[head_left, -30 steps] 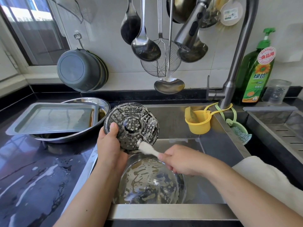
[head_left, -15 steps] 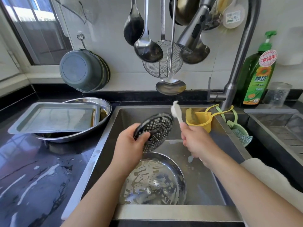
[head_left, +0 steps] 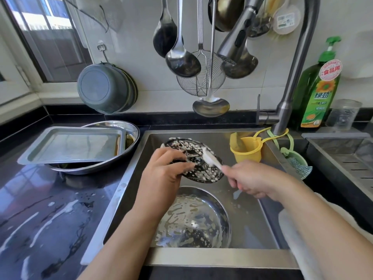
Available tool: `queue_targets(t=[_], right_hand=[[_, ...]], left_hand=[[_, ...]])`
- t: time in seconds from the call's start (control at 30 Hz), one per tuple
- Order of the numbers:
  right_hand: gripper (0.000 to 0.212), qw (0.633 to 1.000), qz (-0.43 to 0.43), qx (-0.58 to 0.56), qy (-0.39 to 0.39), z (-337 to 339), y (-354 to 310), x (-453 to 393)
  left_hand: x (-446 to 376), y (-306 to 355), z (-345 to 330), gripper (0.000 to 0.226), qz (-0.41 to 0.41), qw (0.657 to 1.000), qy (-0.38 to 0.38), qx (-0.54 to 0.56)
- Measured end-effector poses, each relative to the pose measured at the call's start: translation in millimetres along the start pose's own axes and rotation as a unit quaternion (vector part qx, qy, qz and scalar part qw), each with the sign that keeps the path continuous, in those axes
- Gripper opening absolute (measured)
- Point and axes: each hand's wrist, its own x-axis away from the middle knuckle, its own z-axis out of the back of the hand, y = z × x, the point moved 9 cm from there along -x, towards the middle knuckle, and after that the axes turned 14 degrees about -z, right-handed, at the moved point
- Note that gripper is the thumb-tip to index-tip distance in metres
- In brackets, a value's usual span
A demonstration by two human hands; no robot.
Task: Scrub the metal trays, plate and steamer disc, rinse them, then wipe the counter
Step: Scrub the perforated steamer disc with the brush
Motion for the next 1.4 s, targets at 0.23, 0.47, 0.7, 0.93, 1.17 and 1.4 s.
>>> queue_targets(t=[0.23,0.47,0.7,0.93,1.17,1.4], right_hand=[[0.05,0.992,0.001,0.104,-0.077,-23,4,14],[0.047,0.985,0.034,0.163,-0.053,-20,-8,31],[0.056,0.978,0.074,0.194,0.015,-20,-21,33],[0.059,0.957,0.147,0.248,0.025,-27,-37,51],[0.055,0.95,0.119,0.25,0.146,-10,-40,39],[0.057,0.951,0.104,0.277,0.087,-16,-31,36]], left_hand=[[3,19,4,0.01,0.011,0.996,-0.043,-0.071],[0,37,-12,0.036,-0.029,0.99,-0.106,-0.091],[-1,43,-12,0.057,-0.063,0.992,-0.073,-0.078],[1,25,4,0.072,-0.009,0.999,0.0,-0.044],[-4,37,-2,0.088,-0.018,0.999,-0.015,-0.022],[-2,38,-4,0.076,-0.026,0.997,-0.043,-0.061]])
